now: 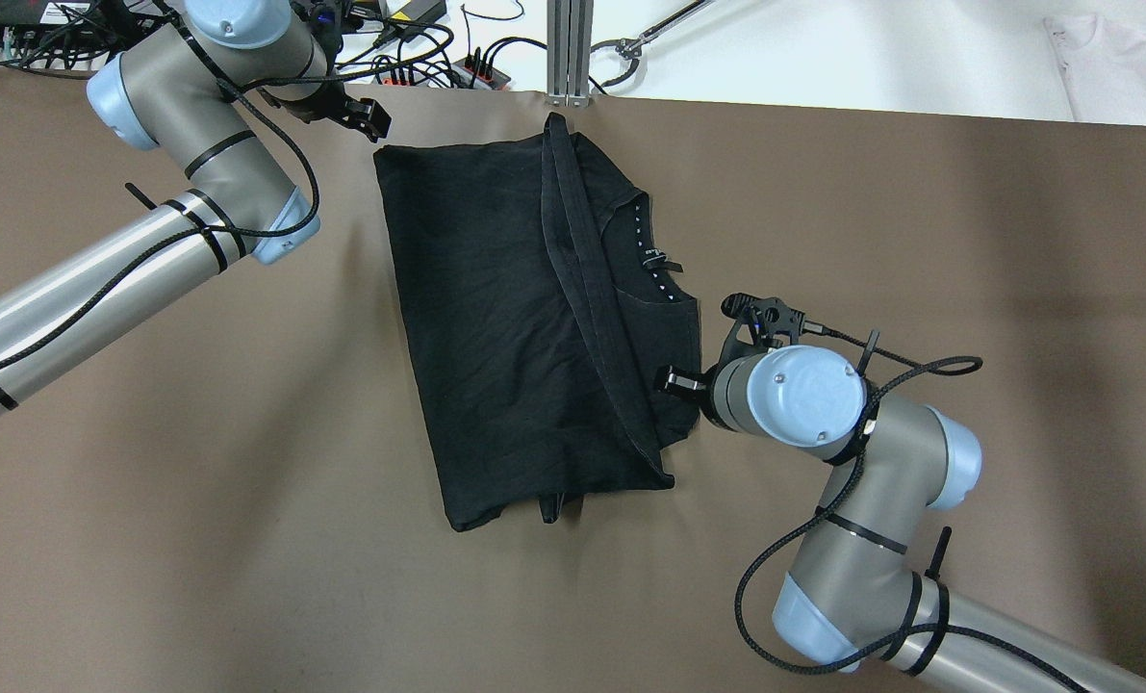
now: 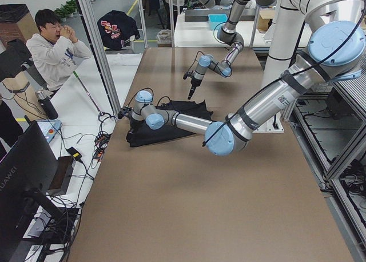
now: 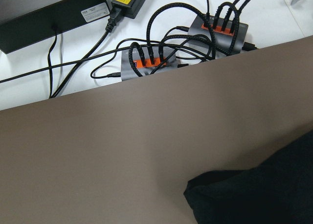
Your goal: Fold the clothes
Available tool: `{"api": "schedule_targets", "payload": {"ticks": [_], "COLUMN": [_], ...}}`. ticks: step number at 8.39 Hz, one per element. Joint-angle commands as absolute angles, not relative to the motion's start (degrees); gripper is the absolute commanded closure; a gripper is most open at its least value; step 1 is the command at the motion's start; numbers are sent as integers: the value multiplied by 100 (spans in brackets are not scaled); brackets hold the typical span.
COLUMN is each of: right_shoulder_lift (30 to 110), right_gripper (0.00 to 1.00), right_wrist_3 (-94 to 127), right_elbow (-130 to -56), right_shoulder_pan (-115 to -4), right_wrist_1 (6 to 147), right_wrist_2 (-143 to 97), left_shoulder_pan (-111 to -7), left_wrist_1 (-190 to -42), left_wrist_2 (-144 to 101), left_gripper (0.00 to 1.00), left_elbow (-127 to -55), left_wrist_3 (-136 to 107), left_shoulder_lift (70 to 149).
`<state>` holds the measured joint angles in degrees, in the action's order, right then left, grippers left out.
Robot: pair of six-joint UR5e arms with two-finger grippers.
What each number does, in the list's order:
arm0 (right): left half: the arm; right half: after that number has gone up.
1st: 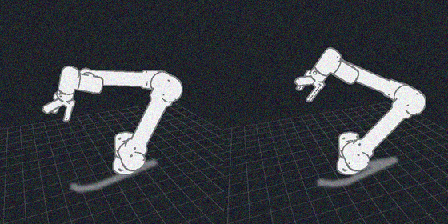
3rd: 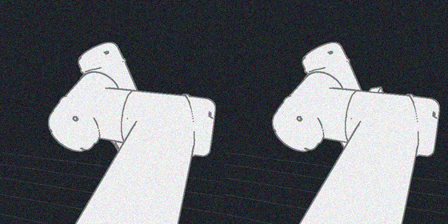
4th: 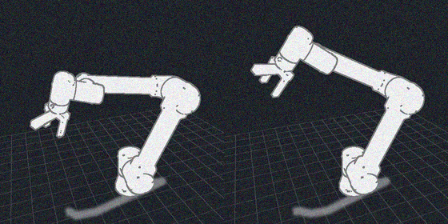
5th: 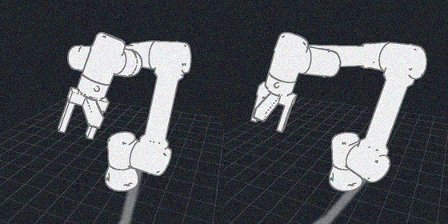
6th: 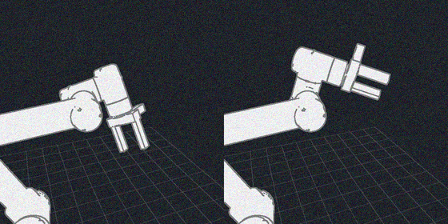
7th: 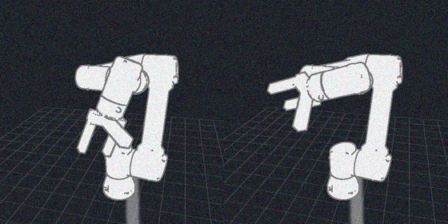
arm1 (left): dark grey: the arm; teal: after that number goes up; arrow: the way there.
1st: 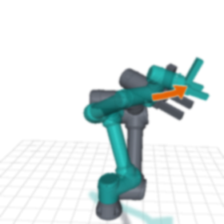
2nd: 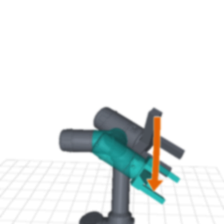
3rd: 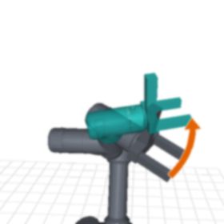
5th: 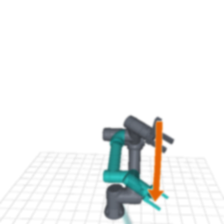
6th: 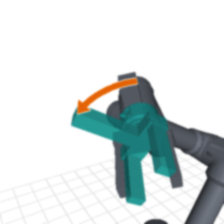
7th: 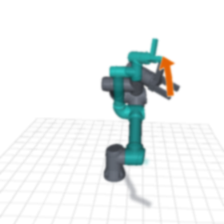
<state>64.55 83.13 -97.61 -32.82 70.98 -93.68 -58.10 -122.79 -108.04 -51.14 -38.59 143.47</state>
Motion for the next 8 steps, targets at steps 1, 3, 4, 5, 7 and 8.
{"api": "schedule_targets", "payload": {"ticks": [1,3,4,5,7,8], "right_shoulder_lift": [6495,6504,6504,6513,6504,6495], "right_gripper": [20,48,55,60,100,100], "right_wrist_3": [9509,9519,9545,9545,9589,9589], "right_elbow": [-9747,-9756,-9756,-9747,-9747,-9799], "right_shoulder_pan": [-2795,-2786,-2760,-2655,-2637,-2645], "right_wrist_1": [7102,7110,7110,7102,7093,7084], "right_wrist_2": [-8624,-8622,-8622,-8605,-8596,-8596], "left_shoulder_pan": [-5810,-5810,-5810,-5810,-5810,-5801], "left_wrist_1": [-12278,-12278,-12278,-12278,-12278,-12287], "left_wrist_2": [-10811,-10811,-10811,-10811,-10811,-10811], "left_gripper": [0,0,0,0,0,0], "left_elbow": [-5256,-5273,-5317,-5317,-5317,-5370], "left_wrist_3": [-3885,-3885,-3893,-3894,-3894,-3885], "left_shoulder_lift": [14247,14247,14230,14229,14212,14125]}}
